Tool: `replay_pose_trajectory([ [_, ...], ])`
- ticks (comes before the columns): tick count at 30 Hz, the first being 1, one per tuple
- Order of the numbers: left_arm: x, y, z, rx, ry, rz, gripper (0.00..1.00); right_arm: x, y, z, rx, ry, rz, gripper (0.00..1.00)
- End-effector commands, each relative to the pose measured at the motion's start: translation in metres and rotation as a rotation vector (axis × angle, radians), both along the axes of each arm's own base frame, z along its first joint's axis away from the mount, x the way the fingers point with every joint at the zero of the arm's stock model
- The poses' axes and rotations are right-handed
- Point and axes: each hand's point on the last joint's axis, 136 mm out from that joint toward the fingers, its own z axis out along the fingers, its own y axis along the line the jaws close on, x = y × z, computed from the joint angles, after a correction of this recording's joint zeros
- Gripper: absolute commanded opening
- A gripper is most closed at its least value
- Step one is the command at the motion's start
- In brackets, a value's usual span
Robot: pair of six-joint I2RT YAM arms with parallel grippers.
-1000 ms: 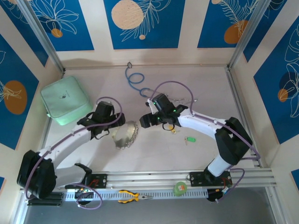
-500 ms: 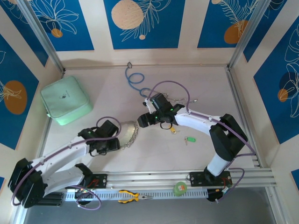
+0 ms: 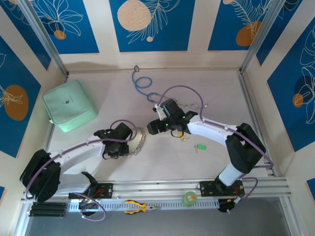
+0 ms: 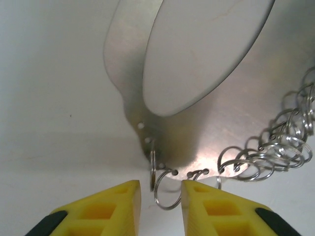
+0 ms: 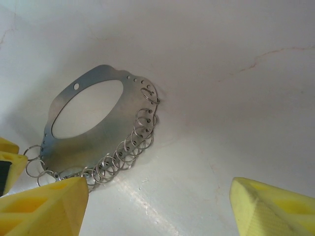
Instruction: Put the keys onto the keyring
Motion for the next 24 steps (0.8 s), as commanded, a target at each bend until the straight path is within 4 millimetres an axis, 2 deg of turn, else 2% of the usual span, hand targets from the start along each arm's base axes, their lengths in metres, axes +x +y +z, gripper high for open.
replay_pose_trajectory([
  [1, 0.008, -0.004, 0.003, 0.010, -0.031, -0.018, 0.25, -0.004, -0.009, 0.002, -0.015, -0.009, -0.006, 0.76],
  [11, 0.007, -0.001, -0.006, 0.030, -0.018, -0.002, 0.18, -0.006, -0.013, 0.002, -0.028, -0.005, -0.006, 0.76],
  [24, 0.005, 0.005, -0.012, 0.066, -0.002, 0.012, 0.17, -0.006, -0.016, 0.005, -0.041, -0.014, -0.001, 0.76],
])
